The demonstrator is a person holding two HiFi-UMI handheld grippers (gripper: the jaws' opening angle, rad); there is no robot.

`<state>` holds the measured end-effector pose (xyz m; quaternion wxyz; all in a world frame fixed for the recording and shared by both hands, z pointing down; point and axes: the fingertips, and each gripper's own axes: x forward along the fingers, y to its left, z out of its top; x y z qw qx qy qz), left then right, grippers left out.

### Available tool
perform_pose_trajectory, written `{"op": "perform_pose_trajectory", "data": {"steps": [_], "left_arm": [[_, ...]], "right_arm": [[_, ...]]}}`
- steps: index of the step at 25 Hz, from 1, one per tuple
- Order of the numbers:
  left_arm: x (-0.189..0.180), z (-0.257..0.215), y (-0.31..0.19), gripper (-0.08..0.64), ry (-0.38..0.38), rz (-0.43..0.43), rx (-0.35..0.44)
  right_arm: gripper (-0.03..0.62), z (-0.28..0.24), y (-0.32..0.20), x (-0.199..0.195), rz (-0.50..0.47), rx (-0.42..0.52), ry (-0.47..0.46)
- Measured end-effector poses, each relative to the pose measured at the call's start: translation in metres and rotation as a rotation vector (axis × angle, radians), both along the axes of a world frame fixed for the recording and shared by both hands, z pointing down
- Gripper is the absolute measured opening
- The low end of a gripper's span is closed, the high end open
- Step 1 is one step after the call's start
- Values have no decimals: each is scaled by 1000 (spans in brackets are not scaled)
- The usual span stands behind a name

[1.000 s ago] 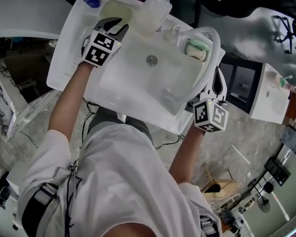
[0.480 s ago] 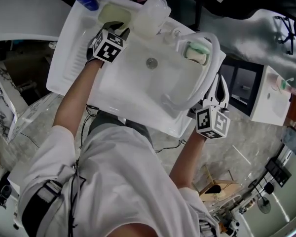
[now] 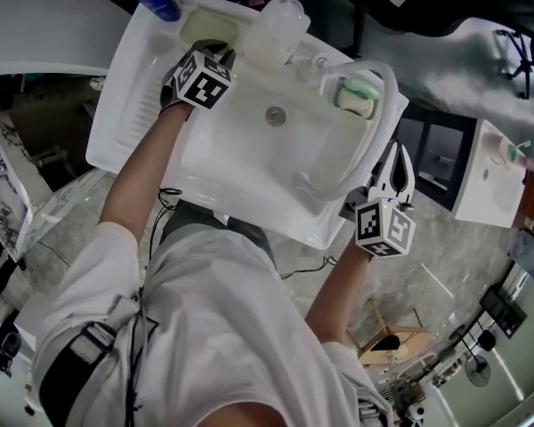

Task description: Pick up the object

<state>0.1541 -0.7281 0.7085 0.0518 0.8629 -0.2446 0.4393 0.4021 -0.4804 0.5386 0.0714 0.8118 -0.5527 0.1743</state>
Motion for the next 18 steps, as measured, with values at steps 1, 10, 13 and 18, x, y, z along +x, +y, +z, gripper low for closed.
{"op": "perform_pose_trajectory", "data": {"steps": [1, 10, 13, 18], "left_arm": [[0, 0, 0, 81, 0, 2, 0], [-4, -13, 5, 54, 41, 0, 7], [-7, -27, 4, 52, 63, -6, 33], [-12, -56, 11, 52, 105, -12, 71]], "right_arm": [[6, -1, 0, -1, 0, 1, 1], [6, -9, 7, -4, 1, 18, 8], [6, -13, 8, -8, -5, 29, 8], [6, -23, 12, -17, -21, 56, 10]]}}
